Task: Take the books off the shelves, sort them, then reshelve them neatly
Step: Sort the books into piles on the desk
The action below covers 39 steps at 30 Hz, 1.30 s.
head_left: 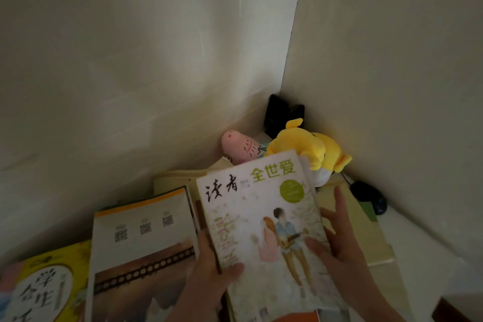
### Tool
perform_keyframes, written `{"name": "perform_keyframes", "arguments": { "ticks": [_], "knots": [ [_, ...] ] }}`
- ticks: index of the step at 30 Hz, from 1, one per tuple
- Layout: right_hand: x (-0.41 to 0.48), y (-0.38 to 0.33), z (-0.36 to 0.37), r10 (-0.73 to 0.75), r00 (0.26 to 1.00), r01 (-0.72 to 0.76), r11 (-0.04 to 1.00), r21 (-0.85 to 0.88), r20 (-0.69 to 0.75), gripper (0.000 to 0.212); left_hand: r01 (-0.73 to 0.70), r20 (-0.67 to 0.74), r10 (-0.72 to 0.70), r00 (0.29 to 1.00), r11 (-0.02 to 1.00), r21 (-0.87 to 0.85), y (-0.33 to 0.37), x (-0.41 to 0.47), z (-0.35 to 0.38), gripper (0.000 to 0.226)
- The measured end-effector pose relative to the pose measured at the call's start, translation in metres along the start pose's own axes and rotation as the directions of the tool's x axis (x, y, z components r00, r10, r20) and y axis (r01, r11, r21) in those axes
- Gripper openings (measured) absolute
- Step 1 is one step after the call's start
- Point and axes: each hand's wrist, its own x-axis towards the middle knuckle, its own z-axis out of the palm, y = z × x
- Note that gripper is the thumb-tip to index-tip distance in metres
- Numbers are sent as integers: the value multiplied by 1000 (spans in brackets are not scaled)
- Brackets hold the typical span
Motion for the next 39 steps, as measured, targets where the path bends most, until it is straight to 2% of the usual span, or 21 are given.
{"name": "perform_keyframes", "arguments": {
  "ticks": [2, 4, 5, 7, 8, 10, 13, 15, 17, 19, 22, 26, 30, 35, 39],
  "knots": [
    [8, -2, -2, 2, 1000, -2, 998, 56, -17, 88, -52, -59, 57, 997, 996, 73, 10, 4, 2, 78],
    [15, 8, -3, 47, 999, -47, 996, 71, 4, 77, -97, -70, 116, 991, 970, 223, 17, 9, 6, 55],
    [17, 16, -4, 81, 997, -81, 995, 64, 8, 74, -123, -70, 154, 986, 936, 329, 15, 14, 7, 55],
    [18, 32, -4, 155, 988, -155, 986, 58, 0, 70, -156, -8, 196, 981, 808, 568, 5, 23, 10, 87],
    [16, 38, -5, 184, 983, -184, 982, 52, -10, 69, -109, -21, 155, 988, 778, 618, 0, 24, 12, 96],
    [14, 50, -10, 225, 974, -224, 974, 44, -26, 69, -15, -52, 61, 997, 778, 628, -3, 23, 14, 98],
    [13, 54, -14, 306, 952, -306, 947, 96, 15, 75, -25, -48, 72, 996, 772, 635, -7, 26, 9, 91],
    [13, 50, -14, 344, 939, -343, 933, 111, 11, 73, -23, -65, 71, 995, 831, 555, -3, 29, 7, 91],
    [11, 46, -14, 372, 928, -368, 917, 153, 1, 71, 0, -118, 43, 992, 937, 349, 3, 31, 6, 84],
    [9, 43, -18, 398, 917, -392, 896, 207, 11, 74, 17, -174, 18, 985, 980, 199, 3, 34, 1, 72],
    [1, 42, -29, 467, 884, -452, 844, 287, 20, 84, 19, -226, 24, 974, 982, 187, 3, 37, -7, 59],
    [-4, 43, -38, 517, 853, -505, 782, 365, 72, 79, 4, -194, 42, 980, 972, 233, 10, 47, 1, 36],
    [-2, 44, -39, 544, 834, -535, 756, 377, 92, 76, 53, -220, -11, 975, 982, 184, 9, 59, 2, 43],
    [-4, 39, -40, 528, 844, -515, 747, 420, 96, 71, 22, -204, -50, 978, 991, -134, 11, 56, 6, 38],
    [-4, 38, -44, 515, 855, -487, 752, 443, 66, 71, -82, -240, 30, 970, 974, -209, 19, 58, 14, 38]
  ]
}}
